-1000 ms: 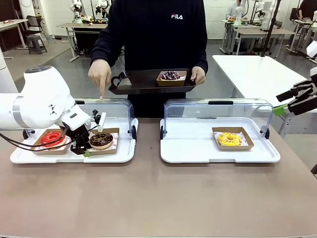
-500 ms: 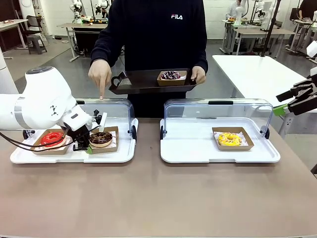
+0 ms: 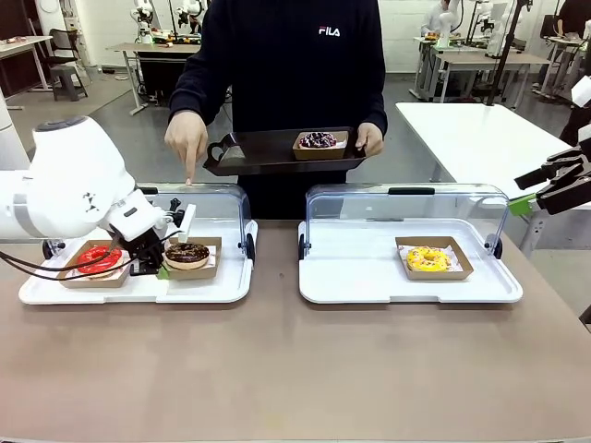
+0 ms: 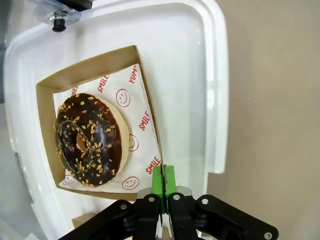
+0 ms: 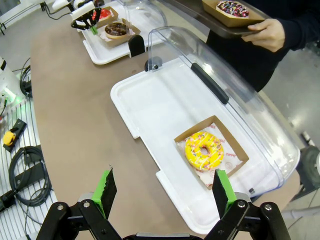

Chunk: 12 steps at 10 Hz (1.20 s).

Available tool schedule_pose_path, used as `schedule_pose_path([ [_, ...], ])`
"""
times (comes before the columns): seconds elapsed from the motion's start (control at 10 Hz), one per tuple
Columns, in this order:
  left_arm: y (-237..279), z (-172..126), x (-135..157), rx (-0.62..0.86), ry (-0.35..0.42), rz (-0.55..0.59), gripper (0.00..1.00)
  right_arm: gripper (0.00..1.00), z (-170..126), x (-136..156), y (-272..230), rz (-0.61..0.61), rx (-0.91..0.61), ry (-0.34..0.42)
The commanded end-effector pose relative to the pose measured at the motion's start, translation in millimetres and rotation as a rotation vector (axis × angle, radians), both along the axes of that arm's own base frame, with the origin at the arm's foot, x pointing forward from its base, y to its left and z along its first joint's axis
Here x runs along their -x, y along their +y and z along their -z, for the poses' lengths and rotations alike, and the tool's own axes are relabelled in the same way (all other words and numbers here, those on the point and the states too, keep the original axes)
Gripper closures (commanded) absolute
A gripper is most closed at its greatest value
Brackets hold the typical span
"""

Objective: Provide the desired donut to the person.
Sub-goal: Pick up and lift the Paper togo box containing the Donut pointed at by the person.

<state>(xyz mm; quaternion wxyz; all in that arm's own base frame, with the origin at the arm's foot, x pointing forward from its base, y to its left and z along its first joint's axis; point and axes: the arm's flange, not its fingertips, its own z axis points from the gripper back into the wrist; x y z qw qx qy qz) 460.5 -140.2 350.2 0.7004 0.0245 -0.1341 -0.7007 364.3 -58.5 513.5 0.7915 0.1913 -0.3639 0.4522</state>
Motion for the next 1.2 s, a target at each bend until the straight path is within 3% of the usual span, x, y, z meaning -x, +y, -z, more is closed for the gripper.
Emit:
schedule_pose_path([
  [0.0,13.1,-23.7,44.1,-0.033,-0.043,0.059,1.00,0.00,1.7,0.7,-1.5,-0.014,-0.002,-0.004],
  [0.4,32.8,-74.5,131.0,0.063,-0.097,0.121,1.00,0.00,1.7,0.7,-1.5,-0.014,-0.002,-0.004],
  [0.6,41.9,-117.1,165.1,0.137,-0.155,0.034,1.00,0.00,1.7,0.7,-1.5,-0.014,-0.002,-0.004],
  [0.9,43.3,-159.4,165.6,0.138,-0.198,0.005,1.00,0.00,1.7,0.7,-1.5,-0.014,-0.002,-0.004],
  [1.0,43.9,-156.2,148.3,0.137,-0.112,0.056,1.00,0.00,1.7,0.7,-1.5,-0.014,-0.002,-0.004],
  [1.1,38.7,-184.8,141.8,0.158,-0.186,0.018,1.00,0.00,1.7,0.7,-1.5,-0.014,-0.002,-0.004],
])
